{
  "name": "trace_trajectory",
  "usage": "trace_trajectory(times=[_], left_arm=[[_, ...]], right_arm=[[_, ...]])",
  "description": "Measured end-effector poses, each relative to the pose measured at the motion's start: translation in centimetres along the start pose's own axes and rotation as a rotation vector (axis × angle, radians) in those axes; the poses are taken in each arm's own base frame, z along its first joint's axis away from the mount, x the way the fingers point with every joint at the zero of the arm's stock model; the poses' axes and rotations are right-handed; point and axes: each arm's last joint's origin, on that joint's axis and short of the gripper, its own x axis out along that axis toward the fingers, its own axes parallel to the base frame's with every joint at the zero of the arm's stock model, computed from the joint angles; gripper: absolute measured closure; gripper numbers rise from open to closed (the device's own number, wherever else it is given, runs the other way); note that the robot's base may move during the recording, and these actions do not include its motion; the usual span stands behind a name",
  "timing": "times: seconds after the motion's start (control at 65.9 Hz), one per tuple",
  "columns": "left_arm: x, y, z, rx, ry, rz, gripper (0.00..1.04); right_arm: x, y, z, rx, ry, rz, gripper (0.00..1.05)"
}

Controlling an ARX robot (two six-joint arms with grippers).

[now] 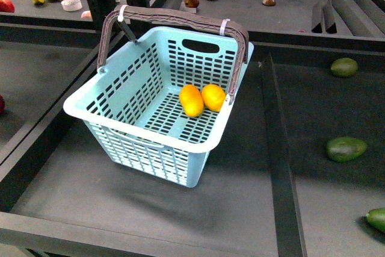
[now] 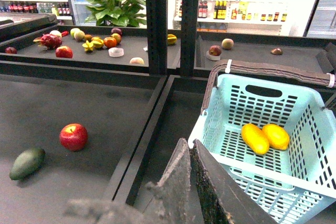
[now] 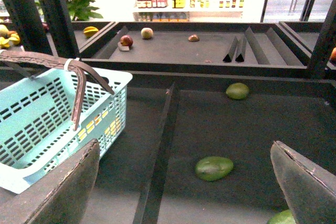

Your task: Pick lemon and mango into basket

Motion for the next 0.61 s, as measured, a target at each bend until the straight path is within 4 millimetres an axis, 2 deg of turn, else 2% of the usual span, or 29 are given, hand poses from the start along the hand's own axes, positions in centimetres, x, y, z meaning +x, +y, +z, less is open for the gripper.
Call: trace_trajectory(times=[0.152, 0.243, 0.607], left_arm=[[-0.4, 0.0, 0.0, 0.000, 0.000, 0.000, 1.01], [-1.4, 0.0, -0.3, 0.000, 0.011, 0.000, 1.01], [-1.4, 0.0, -0.3, 0.000, 0.005, 0.000, 1.01]], right_arm=[[0.0, 0.0, 0.0, 0.000, 0.000, 0.000, 0.09], [0.0, 0.0, 0.0, 0.000, 0.000, 0.000, 0.09], [0.0, 0.0, 0.0, 0.000, 0.000, 0.000, 0.09]])
